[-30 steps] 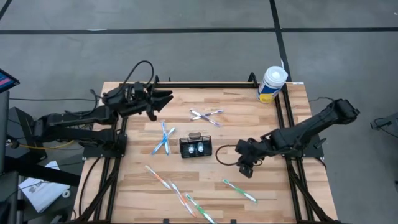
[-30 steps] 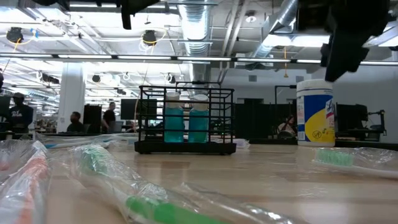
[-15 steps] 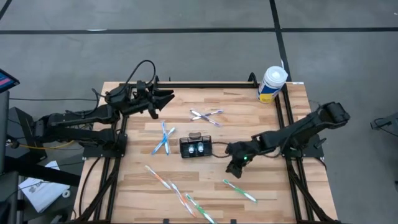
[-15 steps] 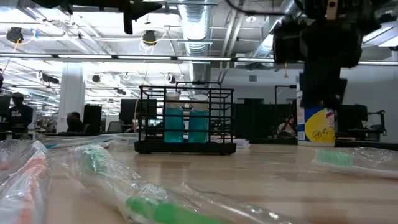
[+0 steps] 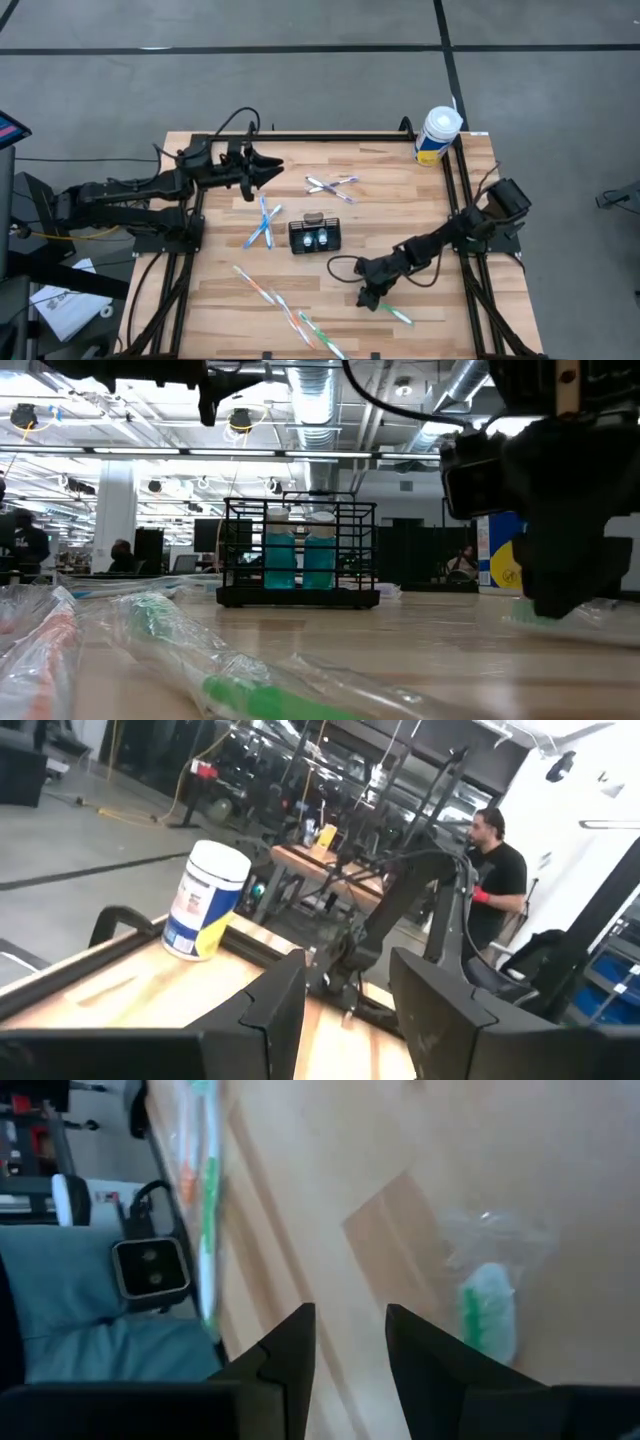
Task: Pick & Place toothbrushing station
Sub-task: Put the right green toothbrush into the mesh organizer
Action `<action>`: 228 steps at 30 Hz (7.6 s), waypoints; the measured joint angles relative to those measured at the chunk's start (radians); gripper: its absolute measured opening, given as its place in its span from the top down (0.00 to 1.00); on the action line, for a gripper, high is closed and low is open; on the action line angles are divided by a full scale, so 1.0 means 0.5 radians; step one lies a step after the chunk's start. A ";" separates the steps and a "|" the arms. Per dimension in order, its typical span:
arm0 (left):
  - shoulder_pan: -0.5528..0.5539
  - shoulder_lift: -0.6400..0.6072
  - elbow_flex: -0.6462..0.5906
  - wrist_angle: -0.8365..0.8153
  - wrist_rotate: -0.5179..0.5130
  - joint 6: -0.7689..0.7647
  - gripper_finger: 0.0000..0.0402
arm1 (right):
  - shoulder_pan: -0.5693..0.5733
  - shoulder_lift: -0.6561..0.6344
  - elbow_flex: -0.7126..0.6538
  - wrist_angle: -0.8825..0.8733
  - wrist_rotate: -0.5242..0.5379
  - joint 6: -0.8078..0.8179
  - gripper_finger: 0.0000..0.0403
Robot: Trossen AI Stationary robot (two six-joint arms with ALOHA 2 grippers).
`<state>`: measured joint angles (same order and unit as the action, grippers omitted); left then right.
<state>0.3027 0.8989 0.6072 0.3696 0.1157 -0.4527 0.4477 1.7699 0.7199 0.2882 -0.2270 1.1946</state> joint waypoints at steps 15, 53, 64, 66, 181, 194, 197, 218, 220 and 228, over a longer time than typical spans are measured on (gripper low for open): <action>0.000 -0.039 -0.029 0.070 0.049 -0.031 0.66 | -0.145 -0.264 0.037 0.158 0.064 0.000 0.72; 0.000 -0.052 -0.029 0.023 0.114 0.060 0.68 | -0.079 0.037 0.089 -0.248 0.158 0.177 0.72; 0.000 -0.052 -0.029 0.022 0.126 0.112 0.68 | -0.158 0.034 0.090 -0.079 0.228 -0.043 0.99; 0.000 -0.052 -0.029 0.023 0.126 0.112 0.68 | -0.204 0.034 0.090 0.055 0.217 -0.070 0.99; 0.195 0.040 -0.028 0.024 -0.065 0.231 0.68 | -0.829 -0.259 0.078 1.659 0.828 -1.200 1.00; 0.195 0.040 -0.029 0.023 -0.065 0.242 0.68 | -0.816 -0.259 0.078 1.567 0.828 -1.232 1.00; 0.196 0.040 -0.029 0.022 -0.065 0.266 0.68 | -0.805 -0.259 0.078 1.531 0.826 -1.225 1.00; 0.275 0.040 -0.029 0.003 -0.064 0.268 0.68 | -0.771 0.309 0.076 2.262 0.876 -0.977 1.00; 0.275 0.040 -0.029 -0.012 -0.064 0.268 0.68 | -0.770 0.340 0.074 2.360 0.876 -0.974 1.00; 0.275 0.040 -0.029 -0.083 -0.064 0.268 0.68 | -0.795 0.236 -0.005 2.471 0.875 -1.044 1.00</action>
<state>0.4400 0.9192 0.5926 0.3279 0.0837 -0.3185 0.0502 1.8877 0.7173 1.5235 0.2108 0.6727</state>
